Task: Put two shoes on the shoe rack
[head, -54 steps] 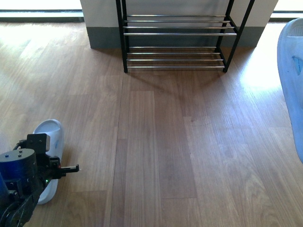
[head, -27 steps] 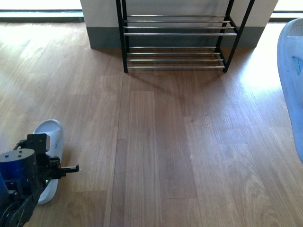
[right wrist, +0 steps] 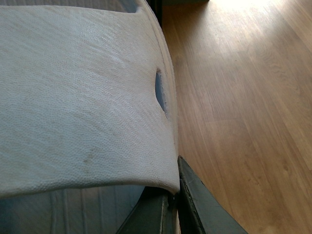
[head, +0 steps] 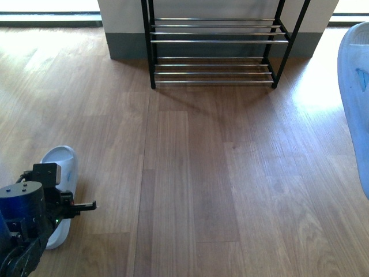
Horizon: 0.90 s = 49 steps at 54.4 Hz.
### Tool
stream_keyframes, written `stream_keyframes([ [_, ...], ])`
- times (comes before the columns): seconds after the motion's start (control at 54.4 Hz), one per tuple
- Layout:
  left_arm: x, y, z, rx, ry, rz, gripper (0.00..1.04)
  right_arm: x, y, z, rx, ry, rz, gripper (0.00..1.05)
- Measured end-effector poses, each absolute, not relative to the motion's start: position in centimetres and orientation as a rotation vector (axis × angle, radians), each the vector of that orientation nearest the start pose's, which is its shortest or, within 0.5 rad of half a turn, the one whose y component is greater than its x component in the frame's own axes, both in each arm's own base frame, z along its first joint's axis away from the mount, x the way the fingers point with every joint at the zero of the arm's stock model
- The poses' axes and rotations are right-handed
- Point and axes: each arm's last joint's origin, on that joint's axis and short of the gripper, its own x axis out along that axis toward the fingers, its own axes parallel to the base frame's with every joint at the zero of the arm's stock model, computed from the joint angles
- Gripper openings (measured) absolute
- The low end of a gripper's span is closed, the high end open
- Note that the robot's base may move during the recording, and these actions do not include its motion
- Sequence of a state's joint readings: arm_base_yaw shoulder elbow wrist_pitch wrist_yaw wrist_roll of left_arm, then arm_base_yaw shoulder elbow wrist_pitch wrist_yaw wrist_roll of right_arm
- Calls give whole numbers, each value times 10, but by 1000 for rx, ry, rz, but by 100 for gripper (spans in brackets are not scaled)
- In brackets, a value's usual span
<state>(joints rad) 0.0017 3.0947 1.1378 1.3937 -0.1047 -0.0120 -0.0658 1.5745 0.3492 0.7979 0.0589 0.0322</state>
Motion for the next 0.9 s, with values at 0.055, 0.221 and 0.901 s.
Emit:
stream_keyframes([
  [0.055,329,4,-185,17,562,107,2,248,-18,117,33,426,-130,1],
  [0.221,329,4,-185,17,562,107,2,248,-18,117,33,426,-130,1],
  [0.901,329,4,-185,17,562,107,2,248,-18,117,33,426,-130,1],
])
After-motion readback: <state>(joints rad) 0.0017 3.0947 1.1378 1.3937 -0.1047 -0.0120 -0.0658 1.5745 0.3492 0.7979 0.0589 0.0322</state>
